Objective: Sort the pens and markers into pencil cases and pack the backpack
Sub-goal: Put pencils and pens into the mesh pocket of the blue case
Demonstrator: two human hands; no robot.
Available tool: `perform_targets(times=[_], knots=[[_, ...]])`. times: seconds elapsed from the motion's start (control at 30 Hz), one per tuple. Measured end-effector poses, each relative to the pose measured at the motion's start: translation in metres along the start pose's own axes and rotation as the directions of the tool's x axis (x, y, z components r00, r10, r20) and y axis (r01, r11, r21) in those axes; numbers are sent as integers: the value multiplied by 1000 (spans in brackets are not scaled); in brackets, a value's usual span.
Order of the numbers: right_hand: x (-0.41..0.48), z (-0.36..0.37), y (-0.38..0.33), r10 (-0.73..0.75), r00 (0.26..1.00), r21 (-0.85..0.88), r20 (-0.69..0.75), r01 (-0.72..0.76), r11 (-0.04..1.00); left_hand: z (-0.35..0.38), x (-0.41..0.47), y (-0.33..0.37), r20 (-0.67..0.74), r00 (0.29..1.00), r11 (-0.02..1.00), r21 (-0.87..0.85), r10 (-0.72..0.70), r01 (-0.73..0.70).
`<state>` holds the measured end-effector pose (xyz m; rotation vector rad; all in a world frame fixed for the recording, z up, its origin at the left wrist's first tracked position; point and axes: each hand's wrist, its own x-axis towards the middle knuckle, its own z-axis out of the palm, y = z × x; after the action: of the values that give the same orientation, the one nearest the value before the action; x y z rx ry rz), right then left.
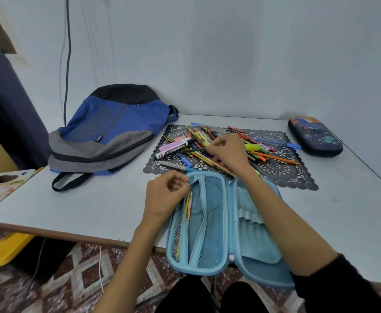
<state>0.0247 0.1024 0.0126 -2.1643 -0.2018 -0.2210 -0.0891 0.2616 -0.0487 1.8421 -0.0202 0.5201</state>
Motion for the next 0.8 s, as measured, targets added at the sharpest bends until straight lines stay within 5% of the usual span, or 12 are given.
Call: perform_targets(times=[0.1, 0.27, 0.47, 0.8], knots=[[0, -17, -7, 10, 998, 445, -69, 22, 895, 0, -1, 0, 4, 1000, 1000, 4, -3, 3], [-2, -31, -18, 27, 972, 639, -232, 132, 758, -1, 0, -1, 7, 1000, 1000, 6, 0, 0], [-18, -22, -12, 62, 969, 509, 238, -179, 842, 1, 0, 1, -11, 1000, 1000, 14, -10, 11], [-44, 1, -7, 142, 787, 376, 600, -434, 819, 1, -1, 6, -42, 999, 999, 28, 20, -19]])
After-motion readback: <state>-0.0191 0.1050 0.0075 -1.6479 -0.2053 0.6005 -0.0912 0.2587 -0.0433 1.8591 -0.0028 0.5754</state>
